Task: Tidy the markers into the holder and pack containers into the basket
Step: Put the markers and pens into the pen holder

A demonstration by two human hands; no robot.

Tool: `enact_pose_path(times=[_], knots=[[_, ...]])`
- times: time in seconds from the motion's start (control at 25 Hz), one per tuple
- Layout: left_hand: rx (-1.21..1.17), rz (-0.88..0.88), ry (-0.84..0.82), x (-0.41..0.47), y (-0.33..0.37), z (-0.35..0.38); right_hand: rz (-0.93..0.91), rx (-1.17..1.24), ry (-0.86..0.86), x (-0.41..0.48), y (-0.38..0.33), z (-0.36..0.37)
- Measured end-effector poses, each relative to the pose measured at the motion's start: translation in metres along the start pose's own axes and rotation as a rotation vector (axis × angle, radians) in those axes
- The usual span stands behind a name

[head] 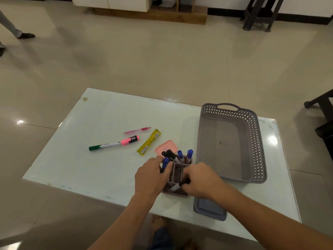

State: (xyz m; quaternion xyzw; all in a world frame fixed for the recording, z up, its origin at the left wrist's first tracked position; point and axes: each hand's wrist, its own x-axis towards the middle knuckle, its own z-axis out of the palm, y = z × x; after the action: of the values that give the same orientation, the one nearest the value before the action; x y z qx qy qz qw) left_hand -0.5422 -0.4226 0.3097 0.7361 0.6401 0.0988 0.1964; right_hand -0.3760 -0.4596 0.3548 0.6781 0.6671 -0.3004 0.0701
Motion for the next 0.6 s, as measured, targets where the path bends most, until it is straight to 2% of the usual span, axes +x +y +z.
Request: enact_pose_path(times=[0.32, 0.6], knots=[[0.151, 0.118, 0.049, -0.009, 0.006, -0.002, -0.039, 0.077, 0.253, -0.024, -0.005, -0.074], [0.14, -0.026, 0.009, -0.011, 0.01, 0.003, 0.058, -0.004, 0.285, -0.019, 0.01, -0.054]])
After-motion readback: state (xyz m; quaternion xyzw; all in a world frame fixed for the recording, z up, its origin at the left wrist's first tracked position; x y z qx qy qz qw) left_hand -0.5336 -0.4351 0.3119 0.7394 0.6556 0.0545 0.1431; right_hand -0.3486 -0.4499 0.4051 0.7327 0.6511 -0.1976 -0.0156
